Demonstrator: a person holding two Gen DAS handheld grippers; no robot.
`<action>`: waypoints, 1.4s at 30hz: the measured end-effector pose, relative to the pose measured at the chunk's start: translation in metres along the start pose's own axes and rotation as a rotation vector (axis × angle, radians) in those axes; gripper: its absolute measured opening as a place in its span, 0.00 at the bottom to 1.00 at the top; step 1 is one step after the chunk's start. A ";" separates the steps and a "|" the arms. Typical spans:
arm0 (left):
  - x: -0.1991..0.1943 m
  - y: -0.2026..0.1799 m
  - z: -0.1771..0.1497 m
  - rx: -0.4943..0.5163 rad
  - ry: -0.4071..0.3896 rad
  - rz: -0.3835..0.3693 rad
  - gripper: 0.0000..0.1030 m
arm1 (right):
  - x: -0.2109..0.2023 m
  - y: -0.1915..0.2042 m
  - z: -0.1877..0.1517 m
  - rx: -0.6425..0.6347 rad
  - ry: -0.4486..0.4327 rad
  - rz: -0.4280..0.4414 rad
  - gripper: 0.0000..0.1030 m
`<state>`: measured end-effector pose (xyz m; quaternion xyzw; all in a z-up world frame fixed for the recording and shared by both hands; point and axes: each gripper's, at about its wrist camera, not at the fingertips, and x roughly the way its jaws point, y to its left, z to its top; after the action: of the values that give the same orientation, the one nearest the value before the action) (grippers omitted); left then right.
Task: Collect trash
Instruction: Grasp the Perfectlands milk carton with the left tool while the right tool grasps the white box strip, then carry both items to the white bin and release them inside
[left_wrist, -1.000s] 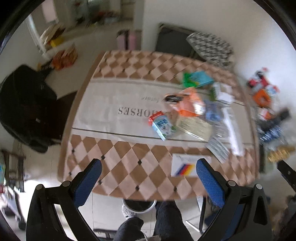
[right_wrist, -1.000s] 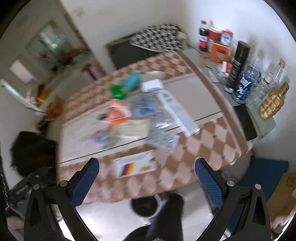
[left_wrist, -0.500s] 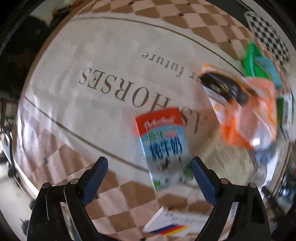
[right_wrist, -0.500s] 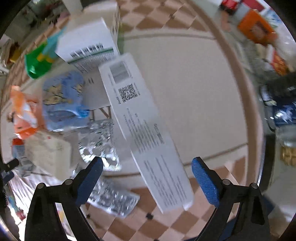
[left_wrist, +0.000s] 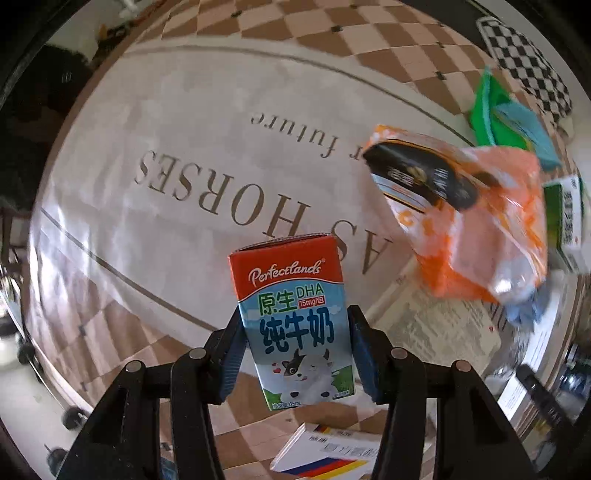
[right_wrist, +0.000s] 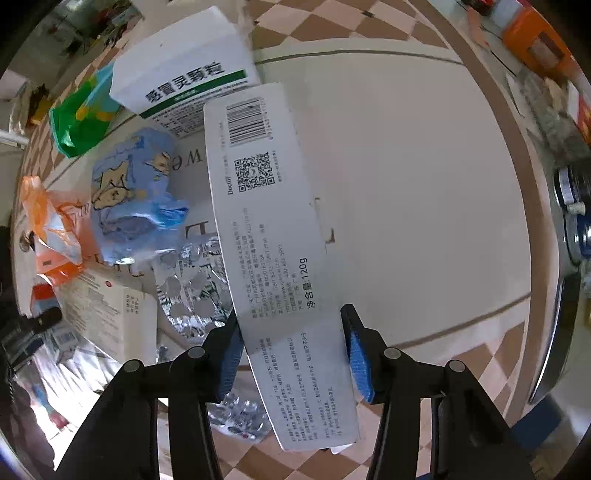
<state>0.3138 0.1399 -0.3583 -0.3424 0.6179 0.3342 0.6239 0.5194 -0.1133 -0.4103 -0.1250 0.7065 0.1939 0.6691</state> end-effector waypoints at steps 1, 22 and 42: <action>-0.005 -0.002 -0.002 0.018 -0.013 0.006 0.48 | -0.003 -0.002 -0.003 0.001 -0.005 0.005 0.50; -0.080 0.101 -0.161 0.421 -0.251 -0.015 0.48 | -0.109 0.101 -0.273 0.064 -0.228 0.149 0.50; 0.254 0.224 -0.298 0.261 0.311 -0.029 0.48 | 0.255 0.139 -0.499 -0.007 0.387 0.163 0.50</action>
<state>-0.0328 0.0099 -0.6156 -0.3149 0.7401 0.1854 0.5646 -0.0075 -0.1883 -0.6342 -0.1047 0.8290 0.2223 0.5023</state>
